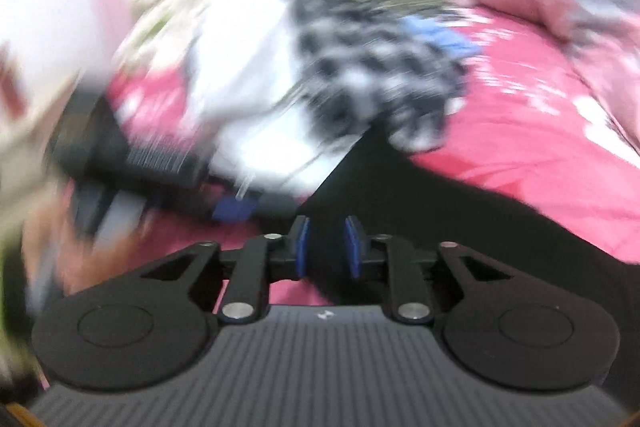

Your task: Fold clothes

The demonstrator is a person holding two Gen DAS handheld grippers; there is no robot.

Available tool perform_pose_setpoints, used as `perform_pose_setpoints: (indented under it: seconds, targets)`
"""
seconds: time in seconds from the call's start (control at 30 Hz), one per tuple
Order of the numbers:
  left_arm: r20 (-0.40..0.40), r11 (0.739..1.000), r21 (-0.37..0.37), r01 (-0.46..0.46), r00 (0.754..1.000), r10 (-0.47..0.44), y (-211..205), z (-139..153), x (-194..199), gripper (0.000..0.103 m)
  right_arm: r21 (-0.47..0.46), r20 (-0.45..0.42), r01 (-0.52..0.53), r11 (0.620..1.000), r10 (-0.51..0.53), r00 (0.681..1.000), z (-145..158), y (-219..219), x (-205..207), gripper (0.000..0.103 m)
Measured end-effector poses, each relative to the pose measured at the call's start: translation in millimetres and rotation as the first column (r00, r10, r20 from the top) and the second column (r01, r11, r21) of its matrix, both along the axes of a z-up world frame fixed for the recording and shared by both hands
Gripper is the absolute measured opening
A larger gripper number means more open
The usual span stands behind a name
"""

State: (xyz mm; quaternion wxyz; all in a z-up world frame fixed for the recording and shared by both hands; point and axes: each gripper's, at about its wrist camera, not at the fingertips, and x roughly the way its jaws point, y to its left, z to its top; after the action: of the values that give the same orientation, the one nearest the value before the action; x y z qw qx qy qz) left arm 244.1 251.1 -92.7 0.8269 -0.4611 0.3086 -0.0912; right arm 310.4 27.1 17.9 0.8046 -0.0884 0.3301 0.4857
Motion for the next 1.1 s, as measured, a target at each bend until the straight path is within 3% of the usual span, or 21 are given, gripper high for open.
perform_pose_setpoints:
  seconds: [0.07, 0.13, 0.27, 0.33, 0.57, 0.67, 0.8, 1.1]
  targets:
    - [-0.003, 1.000, 0.028, 0.004, 1.000, -0.004, -4.3, 1.3, -0.4, 0.040, 0.022, -0.056, 0.071, 0.997, -0.070, 0.996, 5.8, 7.7, 20.2, 0.027]
    - [-0.007, 0.999, 0.050, 0.011, 1.000, -0.010, -7.3, 2.4, -0.6, 0.037, -0.009, -0.110, 0.108, 0.994, -0.109, 0.988, 6.6, 26.6, 35.9, 0.037]
    - [-0.024, 0.997, 0.080, 0.015, 1.000, -0.013, -9.6, 2.5, -0.6, 0.026, -0.076, -0.167, 0.150, 0.986, -0.160, 0.973, 0.0, 69.3, 59.8, 0.046]
    - [-0.031, 0.996, 0.091, 0.018, 0.999, -0.015, -10.4, 2.5, -0.3, 0.022, -0.115, -0.174, 0.162, 0.980, -0.180, 0.968, -5.3, 86.1, 65.8, 0.052]
    - [-0.028, 0.988, 0.149, 0.042, 0.999, -0.038, -19.8, 5.5, -0.7, 0.010, -0.267, -0.155, 0.154, 0.951, -0.200, 0.967, -28.8, 125.9, 69.5, 0.056]
    - [-0.012, 0.985, 0.164, 0.055, 0.998, -0.054, -23.9, 8.7, -1.9, 0.009, -0.293, -0.138, 0.162, 0.942, -0.210, 0.968, -35.8, 126.8, 66.5, 0.047]
    - [0.014, 0.982, 0.172, 0.075, 0.997, -0.079, -28.3, 13.2, -3.4, 0.009, -0.288, -0.133, 0.189, 0.939, -0.234, 0.963, -37.5, 118.0, 67.9, 0.009]
    - [0.106, 0.975, 0.173, 0.136, 0.982, -0.156, -45.1, 25.8, -7.7, 0.008, -0.172, -0.134, 0.238, 0.956, -0.262, 0.956, -8.5, 77.0, 65.2, 0.004]
